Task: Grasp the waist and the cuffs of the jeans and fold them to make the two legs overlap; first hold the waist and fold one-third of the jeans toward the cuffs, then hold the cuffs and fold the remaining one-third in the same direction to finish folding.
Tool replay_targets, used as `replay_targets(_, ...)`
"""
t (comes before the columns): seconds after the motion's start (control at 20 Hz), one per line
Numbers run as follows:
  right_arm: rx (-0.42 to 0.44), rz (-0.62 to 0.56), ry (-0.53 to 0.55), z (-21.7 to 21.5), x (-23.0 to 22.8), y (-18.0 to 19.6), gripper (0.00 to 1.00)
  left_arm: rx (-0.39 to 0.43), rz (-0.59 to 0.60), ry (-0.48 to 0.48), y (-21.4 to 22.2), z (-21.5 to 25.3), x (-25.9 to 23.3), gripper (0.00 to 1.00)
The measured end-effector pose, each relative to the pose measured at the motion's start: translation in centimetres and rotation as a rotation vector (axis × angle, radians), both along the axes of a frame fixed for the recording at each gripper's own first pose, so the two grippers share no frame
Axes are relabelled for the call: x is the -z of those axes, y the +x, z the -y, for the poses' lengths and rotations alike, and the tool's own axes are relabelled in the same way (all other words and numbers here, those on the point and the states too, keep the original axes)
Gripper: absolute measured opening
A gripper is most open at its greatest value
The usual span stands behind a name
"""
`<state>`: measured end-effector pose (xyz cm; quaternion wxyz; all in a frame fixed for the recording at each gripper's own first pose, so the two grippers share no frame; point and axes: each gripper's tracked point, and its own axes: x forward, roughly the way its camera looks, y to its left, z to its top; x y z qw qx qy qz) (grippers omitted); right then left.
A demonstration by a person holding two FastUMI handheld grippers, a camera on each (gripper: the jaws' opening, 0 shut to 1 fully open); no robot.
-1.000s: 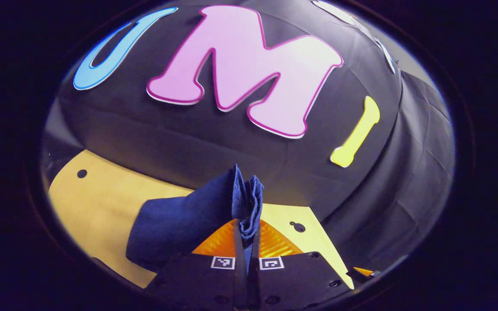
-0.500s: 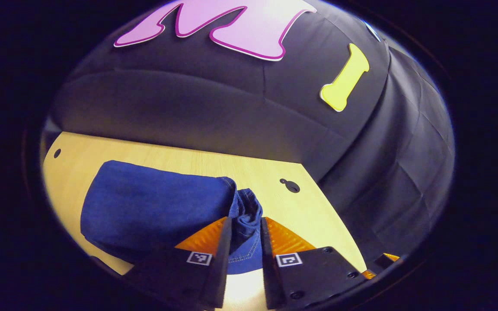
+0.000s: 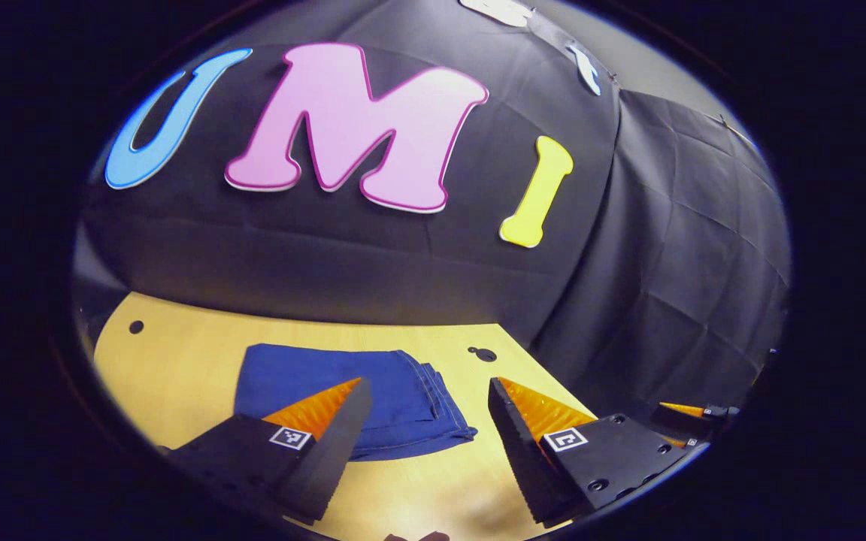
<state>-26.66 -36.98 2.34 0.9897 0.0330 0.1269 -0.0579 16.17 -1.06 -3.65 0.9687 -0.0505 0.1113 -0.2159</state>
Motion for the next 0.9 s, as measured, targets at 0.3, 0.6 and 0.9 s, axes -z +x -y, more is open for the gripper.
replay_targets(0.3,-0.005,0.182,-0.038,-4.4,-9.4,-4.9,0.96,-0.103,0.193,0.013,-11.3,-10.0,-7.6,0.96)
replay_targets(0.6,-0.061,0.274,-0.098,-9.2,-14.2,-10.5,0.96,-0.216,0.23,0.044,-20.2,-18.4,-8.1,0.96)
replay_targets(0.9,-0.063,0.285,-0.092,-11.8,-14.0,-15.7,0.96,-0.343,0.268,0.016,-26.9,-24.2,-7.5,0.96)
